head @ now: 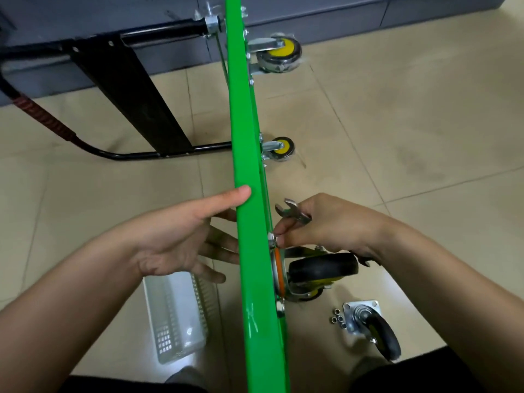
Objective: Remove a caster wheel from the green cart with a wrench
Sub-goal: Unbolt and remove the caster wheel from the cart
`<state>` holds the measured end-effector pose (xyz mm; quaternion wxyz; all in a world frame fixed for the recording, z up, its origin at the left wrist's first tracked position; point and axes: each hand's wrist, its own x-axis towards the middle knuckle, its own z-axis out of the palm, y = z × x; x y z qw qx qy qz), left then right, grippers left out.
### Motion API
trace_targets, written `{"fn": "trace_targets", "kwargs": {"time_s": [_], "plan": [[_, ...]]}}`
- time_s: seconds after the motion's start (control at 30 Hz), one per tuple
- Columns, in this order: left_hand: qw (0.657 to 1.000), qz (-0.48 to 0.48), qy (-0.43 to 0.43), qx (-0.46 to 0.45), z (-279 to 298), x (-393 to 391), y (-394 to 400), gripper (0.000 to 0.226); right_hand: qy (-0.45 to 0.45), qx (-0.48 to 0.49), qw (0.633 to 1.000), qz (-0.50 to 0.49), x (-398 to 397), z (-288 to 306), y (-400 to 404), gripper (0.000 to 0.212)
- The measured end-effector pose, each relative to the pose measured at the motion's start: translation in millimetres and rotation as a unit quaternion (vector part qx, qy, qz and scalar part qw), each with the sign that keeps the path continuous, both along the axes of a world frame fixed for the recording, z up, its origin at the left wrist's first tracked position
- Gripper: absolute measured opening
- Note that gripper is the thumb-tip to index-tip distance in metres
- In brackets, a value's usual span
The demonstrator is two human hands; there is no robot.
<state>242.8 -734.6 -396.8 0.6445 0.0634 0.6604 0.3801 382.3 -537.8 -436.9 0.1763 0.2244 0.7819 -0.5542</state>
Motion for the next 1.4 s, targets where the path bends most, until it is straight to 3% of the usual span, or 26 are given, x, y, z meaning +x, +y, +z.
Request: {"fn": "trace_targets", "kwargs": {"time_s": [0.47, 0.9, 1.4], "plan": [[0.998, 0.029, 0.051, -0.007, -3.8, 8.1, 0.3, 0.092, -0.062, 0.023, 0.998, -0.017, 4.4, -5.7, -6.5, 0.020], [0.998, 0.031, 0.061, -0.015, 0.2, 12.7, 3.3, 0.087, -0.070, -0.047, 0.995, -0.057, 6.4, -5.3, -6.7, 0.002], [0.998, 0.027, 0.062, -0.014, 1.7, 13.3, 3.1, 0.087, -0.079, -0.046, 0.995, -0.035, -0.1, -3.4, -5.6, 0.022]]}}
